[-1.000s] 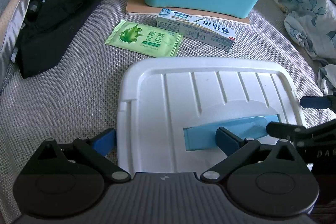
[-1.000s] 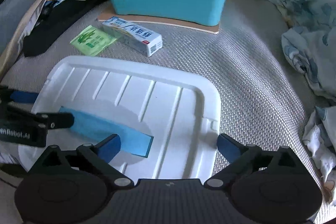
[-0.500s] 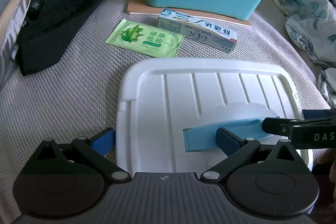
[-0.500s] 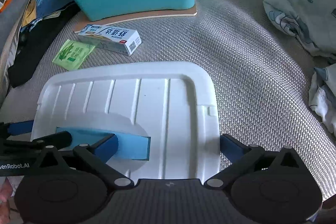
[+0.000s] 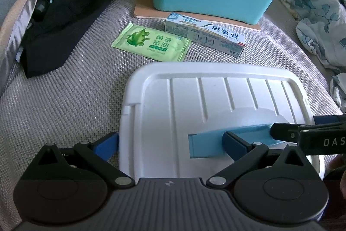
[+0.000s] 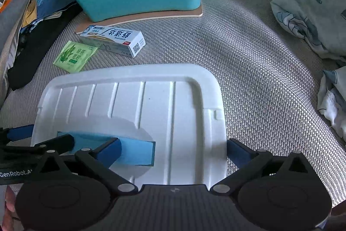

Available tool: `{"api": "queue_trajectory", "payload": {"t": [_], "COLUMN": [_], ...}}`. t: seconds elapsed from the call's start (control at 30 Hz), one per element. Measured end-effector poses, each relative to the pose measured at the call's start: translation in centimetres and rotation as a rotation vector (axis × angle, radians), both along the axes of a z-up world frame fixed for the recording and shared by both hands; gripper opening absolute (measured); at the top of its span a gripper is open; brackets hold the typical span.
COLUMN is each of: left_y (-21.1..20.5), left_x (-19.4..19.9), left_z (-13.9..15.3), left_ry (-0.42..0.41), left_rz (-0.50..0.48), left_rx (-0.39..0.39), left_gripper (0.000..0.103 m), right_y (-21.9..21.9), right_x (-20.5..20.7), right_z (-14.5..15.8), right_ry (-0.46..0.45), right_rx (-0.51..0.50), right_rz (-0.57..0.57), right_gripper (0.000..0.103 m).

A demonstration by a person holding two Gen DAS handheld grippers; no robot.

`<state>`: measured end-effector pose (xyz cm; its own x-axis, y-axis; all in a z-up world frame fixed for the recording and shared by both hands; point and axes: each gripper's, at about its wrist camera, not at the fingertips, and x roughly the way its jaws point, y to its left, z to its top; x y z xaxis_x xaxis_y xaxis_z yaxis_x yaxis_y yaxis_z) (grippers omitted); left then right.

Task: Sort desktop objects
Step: 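Lift the white lid by its blue strap with both grippers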

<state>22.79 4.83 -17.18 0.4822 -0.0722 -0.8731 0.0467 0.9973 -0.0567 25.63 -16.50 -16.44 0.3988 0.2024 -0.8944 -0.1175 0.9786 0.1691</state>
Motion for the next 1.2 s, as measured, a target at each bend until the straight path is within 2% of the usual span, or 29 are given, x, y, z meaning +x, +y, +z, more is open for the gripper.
{"api": "queue_trajectory", "payload": {"t": [0.3, 0.37, 0.5, 0.63, 0.77, 1.2], "left_y": [0.1, 0.4, 2.0, 1.6, 1.7, 1.1], "left_x": [0.3, 0.5, 1.2, 1.0, 1.1, 0.7], "left_z": [0.0, 0.0, -0.2, -0.2, -0.3, -0.3], "left_ry": [0.017, 0.038, 0.087, 0.09, 0.098, 0.082], "left_rz": [-0.006, -0.01, 0.017, -0.029, -0.035, 0.001], "left_rx": [0.001, -0.014, -0.106, -0.079, -0.084, -0.056], "left_gripper": [0.103, 0.103, 0.103, 0.103, 0.103, 0.103], "right_y": [0.1, 0.1, 0.2, 0.2, 0.3, -0.2], "right_x": [-0.3, -0.4, -0.4, -0.3, -0.2, -0.5], "right_z": [0.0, 0.0, 0.0, 0.0, 0.0, 0.2], "right_ry": [-0.013, -0.01, -0.005, -0.004, -0.001, -0.018], "right_rx": [-0.007, -0.007, -0.006, -0.006, -0.006, -0.019], "right_rz": [0.004, 0.003, 0.001, 0.001, 0.001, 0.011], "right_gripper": [0.103, 0.103, 0.103, 0.103, 0.103, 0.103]}}
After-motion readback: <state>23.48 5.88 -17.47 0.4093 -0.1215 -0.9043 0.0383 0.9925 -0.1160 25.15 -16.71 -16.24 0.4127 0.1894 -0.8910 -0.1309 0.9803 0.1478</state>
